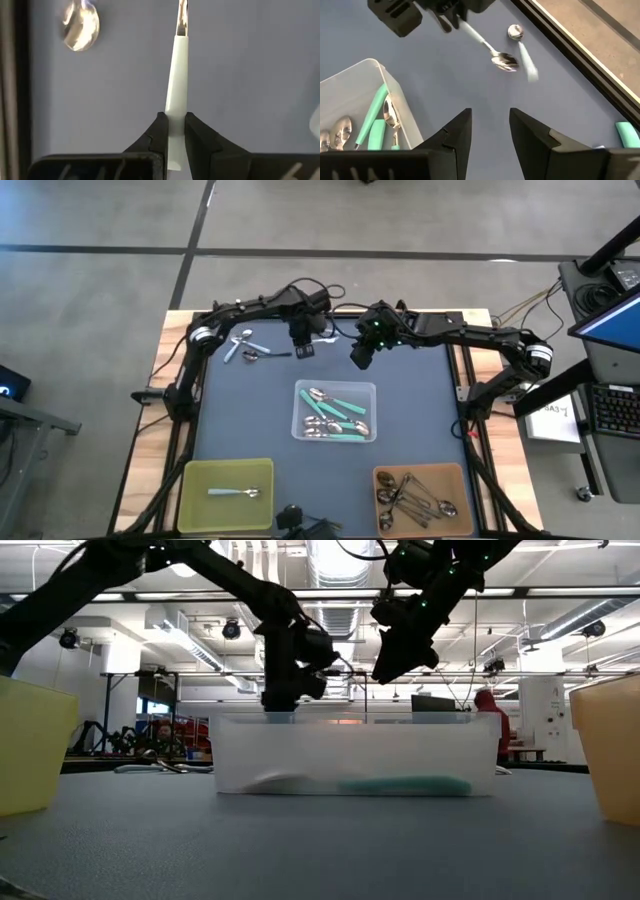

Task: Sort silverware by color (type)
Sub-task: Put the light blue spoon into the yellow bin

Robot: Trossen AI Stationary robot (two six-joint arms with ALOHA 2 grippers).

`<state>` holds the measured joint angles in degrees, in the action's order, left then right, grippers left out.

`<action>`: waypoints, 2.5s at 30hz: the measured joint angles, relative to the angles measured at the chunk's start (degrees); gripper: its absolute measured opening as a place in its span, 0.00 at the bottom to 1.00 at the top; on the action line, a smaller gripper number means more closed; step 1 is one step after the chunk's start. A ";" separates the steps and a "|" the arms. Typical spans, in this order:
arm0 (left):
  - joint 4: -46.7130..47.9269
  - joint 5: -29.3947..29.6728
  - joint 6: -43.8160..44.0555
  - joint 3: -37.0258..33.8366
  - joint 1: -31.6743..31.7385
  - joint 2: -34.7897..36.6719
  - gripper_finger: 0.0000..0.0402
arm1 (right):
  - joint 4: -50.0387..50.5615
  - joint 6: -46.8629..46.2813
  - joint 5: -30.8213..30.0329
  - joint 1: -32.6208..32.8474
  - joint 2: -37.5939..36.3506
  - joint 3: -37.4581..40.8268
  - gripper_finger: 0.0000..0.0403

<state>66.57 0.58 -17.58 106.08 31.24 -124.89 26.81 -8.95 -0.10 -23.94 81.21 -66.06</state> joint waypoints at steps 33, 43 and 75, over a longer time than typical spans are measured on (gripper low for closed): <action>8.44 -6.74 44.60 -38.82 -31.12 49.45 0.06 | -0.13 3.69 0.03 0.02 0.00 0.02 0.31; 2.02 -16.64 71.98 -42.05 -64.39 55.53 0.06 | -1.38 3.50 0.02 0.02 0.00 0.02 0.31; 11.57 10.95 86.76 -42.17 -68.75 50.39 0.22 | -1.42 -7.78 0.12 0.03 0.00 0.02 0.31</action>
<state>78.14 11.53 69.18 63.90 -37.50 -74.50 25.39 -16.72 0.03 -23.92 81.21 -66.04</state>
